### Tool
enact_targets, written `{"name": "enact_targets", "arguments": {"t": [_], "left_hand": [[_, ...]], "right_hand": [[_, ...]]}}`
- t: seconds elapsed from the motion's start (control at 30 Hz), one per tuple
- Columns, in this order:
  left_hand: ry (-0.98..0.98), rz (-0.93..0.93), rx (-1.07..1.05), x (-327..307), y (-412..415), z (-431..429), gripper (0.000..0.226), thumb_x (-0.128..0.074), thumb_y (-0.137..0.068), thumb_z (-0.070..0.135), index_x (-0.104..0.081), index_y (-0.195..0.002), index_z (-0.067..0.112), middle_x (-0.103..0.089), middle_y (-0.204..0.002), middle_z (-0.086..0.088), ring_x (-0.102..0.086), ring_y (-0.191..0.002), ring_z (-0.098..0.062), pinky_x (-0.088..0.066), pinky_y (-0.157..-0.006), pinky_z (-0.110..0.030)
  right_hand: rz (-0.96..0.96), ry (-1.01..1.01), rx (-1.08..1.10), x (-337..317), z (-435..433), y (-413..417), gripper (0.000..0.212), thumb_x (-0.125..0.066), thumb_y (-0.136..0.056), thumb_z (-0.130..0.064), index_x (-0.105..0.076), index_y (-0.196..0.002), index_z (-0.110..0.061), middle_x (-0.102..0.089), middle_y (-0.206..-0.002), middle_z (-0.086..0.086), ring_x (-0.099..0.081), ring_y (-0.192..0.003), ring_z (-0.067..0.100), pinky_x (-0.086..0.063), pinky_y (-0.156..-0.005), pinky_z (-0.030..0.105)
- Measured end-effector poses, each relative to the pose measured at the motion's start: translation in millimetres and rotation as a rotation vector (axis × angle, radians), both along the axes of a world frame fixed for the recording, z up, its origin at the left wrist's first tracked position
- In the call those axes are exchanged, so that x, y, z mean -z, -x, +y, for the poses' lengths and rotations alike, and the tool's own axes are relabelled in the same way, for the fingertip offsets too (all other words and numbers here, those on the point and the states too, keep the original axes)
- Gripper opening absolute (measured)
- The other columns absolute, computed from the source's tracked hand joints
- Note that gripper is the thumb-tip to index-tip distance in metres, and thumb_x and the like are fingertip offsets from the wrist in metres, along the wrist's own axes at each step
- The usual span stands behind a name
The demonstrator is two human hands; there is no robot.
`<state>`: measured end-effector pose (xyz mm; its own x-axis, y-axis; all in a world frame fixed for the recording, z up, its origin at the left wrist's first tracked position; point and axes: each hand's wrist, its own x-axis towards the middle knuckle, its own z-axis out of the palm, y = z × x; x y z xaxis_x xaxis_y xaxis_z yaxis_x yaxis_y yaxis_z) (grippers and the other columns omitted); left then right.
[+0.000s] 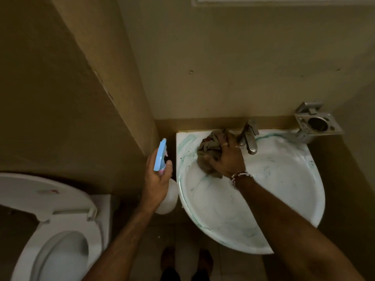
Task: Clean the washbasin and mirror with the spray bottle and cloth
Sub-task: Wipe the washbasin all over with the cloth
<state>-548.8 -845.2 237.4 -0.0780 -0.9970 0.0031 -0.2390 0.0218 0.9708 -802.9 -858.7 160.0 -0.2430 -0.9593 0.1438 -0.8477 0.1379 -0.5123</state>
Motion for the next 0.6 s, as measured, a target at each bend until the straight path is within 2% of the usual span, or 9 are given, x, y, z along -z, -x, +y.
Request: {"name": "enact_targets", "arguments": {"t": [0.07, 0.17, 0.23, 0.33, 0.43, 0.5, 0.53, 0.6], "left_hand": [[0.008, -0.012, 0.027, 3, -3, -4, 0.039, -0.054, -0.09, 0.031, -0.042, -0.119, 0.056, -0.058, -0.116, -0.002, -0.058, -0.108, -0.023, -0.053, -0.091, -0.044], [-0.005, -0.016, 0.057, 8, -8, -9, 0.042, -0.054, -0.093, 0.023, -0.042, -0.119, 0.054, -0.058, -0.113, 0.001, -0.059, -0.106, -0.025, -0.053, -0.092, -0.046], [-0.015, -0.005, 0.071, 9, -11, -10, 0.041, -0.054, -0.092, 0.026, -0.042, -0.12, 0.052, -0.058, -0.11, 0.001, -0.059, -0.104, -0.027, -0.054, -0.09, -0.047], [-0.025, 0.003, 0.094, 12, -14, -10, 0.041, -0.054, -0.089, 0.033, -0.043, -0.126, 0.045, -0.059, -0.114, -0.002, -0.06, -0.104, -0.026, -0.054, -0.09, -0.047], [-0.031, 0.0, 0.105, 9, -15, -10, 0.042, -0.055, -0.091, 0.028, -0.041, -0.122, 0.053, -0.058, -0.115, 0.003, -0.059, -0.107, -0.02, -0.054, -0.091, -0.043], [-0.021, 0.0, 0.106, 7, -14, -11, 0.043, -0.054, -0.09, 0.03, -0.039, -0.12, 0.057, -0.058, -0.117, 0.007, -0.059, -0.108, -0.018, -0.054, -0.091, -0.039], [-0.018, 0.002, 0.107, 6, -14, -11, 0.043, -0.054, -0.09, 0.031, -0.04, -0.12, 0.057, -0.058, -0.118, 0.006, -0.059, -0.109, -0.018, -0.054, -0.091, -0.037], [-0.009, 0.019, 0.119, 4, -12, -12, 0.042, -0.054, -0.089, 0.033, -0.041, -0.123, 0.054, -0.06, -0.118, 0.002, -0.059, -0.109, -0.02, -0.054, -0.09, -0.034]], "right_hand": [[0.121, -0.018, -0.013, 7, 1, -2, 0.092, -0.068, -0.073, -0.066, -0.035, -0.149, -0.026, -0.026, -0.155, 0.017, -0.029, -0.142, 0.035, -0.032, -0.111, 0.05], [0.179, -0.014, 0.018, 20, -2, -7, 0.072, -0.058, -0.083, -0.051, -0.04, -0.146, -0.023, -0.03, -0.152, 0.024, -0.031, -0.138, 0.043, -0.039, -0.105, 0.058], [0.215, 0.01, 0.003, 26, -3, -3, 0.061, -0.062, -0.087, -0.038, -0.044, -0.143, -0.022, -0.033, -0.151, 0.025, -0.036, -0.134, 0.046, -0.041, -0.103, 0.057], [0.223, 0.029, -0.003, 25, -9, 8, 0.057, -0.063, -0.087, -0.024, -0.048, -0.142, -0.021, -0.038, -0.147, 0.027, -0.044, -0.125, 0.049, -0.044, -0.101, 0.057], [0.198, 0.003, 0.165, 19, -29, -12, 0.06, -0.053, -0.081, -0.029, -0.049, -0.14, -0.02, -0.04, -0.141, 0.031, -0.045, -0.118, 0.049, -0.043, -0.099, 0.053], [0.189, -0.046, 0.313, 18, -46, -41, 0.066, -0.059, -0.074, -0.027, -0.048, -0.138, -0.021, -0.039, -0.141, 0.032, -0.042, -0.12, 0.048, -0.043, -0.096, 0.051], [0.175, -0.064, 0.337, 16, -52, -56, 0.066, -0.062, -0.073, -0.023, -0.048, -0.138, -0.022, -0.038, -0.141, 0.032, -0.042, -0.12, 0.048, -0.045, -0.093, 0.052], [0.157, -0.054, 0.245, 19, -54, -81, 0.065, -0.063, -0.075, -0.02, -0.047, -0.138, -0.021, -0.037, -0.142, 0.031, -0.041, -0.12, 0.048, -0.047, -0.091, 0.053]]}}
